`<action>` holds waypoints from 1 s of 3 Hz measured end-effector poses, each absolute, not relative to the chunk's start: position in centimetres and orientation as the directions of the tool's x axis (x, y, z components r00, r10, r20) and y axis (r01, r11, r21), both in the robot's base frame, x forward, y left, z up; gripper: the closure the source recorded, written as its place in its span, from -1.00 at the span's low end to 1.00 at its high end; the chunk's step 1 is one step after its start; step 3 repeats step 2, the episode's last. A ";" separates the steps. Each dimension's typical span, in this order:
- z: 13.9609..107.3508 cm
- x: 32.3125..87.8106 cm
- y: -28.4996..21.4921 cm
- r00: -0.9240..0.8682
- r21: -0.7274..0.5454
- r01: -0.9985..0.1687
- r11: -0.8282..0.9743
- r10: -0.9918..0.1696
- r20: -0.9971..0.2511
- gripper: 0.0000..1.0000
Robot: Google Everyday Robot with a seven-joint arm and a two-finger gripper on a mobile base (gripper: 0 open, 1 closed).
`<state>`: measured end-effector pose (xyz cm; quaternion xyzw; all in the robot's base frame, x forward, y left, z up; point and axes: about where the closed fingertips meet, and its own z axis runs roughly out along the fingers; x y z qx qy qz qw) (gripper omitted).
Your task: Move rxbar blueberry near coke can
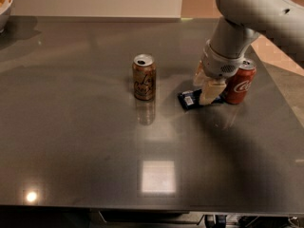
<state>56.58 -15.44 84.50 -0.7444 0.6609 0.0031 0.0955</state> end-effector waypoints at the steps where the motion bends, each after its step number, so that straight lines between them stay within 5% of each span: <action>1: 84.4 56.6 -15.4 0.127 -0.138 -0.984 -0.109 -0.983 -0.131 -1.00; 3: 84.4 56.6 -15.4 0.127 -0.139 -0.984 -0.109 -0.983 -0.131 -1.00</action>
Offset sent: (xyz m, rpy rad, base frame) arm 0.0005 0.0007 -0.0010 0.0004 -0.0003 0.0010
